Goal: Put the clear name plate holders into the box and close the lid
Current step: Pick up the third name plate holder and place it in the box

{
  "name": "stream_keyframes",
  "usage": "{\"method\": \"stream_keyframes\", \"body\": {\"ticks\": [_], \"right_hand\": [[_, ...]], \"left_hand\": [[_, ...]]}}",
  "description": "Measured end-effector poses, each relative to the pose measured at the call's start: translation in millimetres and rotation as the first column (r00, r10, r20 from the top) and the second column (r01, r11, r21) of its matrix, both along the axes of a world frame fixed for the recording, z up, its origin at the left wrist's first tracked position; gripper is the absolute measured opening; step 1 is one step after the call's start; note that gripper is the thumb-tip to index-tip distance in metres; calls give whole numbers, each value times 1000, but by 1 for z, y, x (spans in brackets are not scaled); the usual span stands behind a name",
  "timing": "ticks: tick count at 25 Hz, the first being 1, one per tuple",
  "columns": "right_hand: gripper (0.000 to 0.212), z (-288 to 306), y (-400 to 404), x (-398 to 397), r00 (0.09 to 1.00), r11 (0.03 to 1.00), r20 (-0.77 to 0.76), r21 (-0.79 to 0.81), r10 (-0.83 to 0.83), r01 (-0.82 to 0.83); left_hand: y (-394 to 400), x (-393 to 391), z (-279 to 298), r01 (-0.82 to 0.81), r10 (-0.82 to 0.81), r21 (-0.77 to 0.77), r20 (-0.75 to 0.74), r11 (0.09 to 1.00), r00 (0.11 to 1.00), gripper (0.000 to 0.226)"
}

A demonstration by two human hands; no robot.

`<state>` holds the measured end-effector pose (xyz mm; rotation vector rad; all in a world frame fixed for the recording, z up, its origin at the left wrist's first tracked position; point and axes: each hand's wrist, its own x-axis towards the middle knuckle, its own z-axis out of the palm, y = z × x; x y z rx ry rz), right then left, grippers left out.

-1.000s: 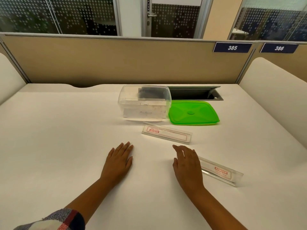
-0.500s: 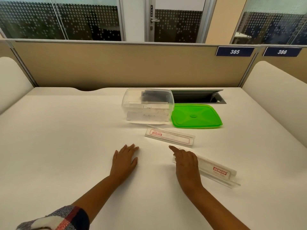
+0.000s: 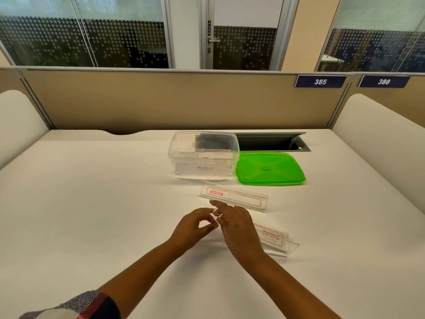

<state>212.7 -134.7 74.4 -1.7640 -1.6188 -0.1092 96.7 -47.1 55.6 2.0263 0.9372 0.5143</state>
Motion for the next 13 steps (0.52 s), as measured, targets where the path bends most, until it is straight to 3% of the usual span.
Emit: {"method": "stream_keyframes", "body": {"ticks": [4, 7, 10, 13], "right_hand": [[44, 3, -2, 9, 993, 998, -112, -58, 22, -29], [47, 10, -6, 24, 990, 975, -137, -224, -22, -9], [44, 19, -9, 46, 983, 928, -171, -371, -59, -9], [37, 23, -9, 68, 964, 900, -252, -435, -88, -31]], "left_hand": [[-2, 0, 3, -15, 14, 70, 16, 997, 1000, 16], [-2, -2, 3, -68, 65, 75, 45, 995, 997, 6], [5, -7, 5, -148, 144, 39, 79, 988, 986, 29], [13, -11, 9, -217, 230, -92, 170, 972, 958, 26]]}}
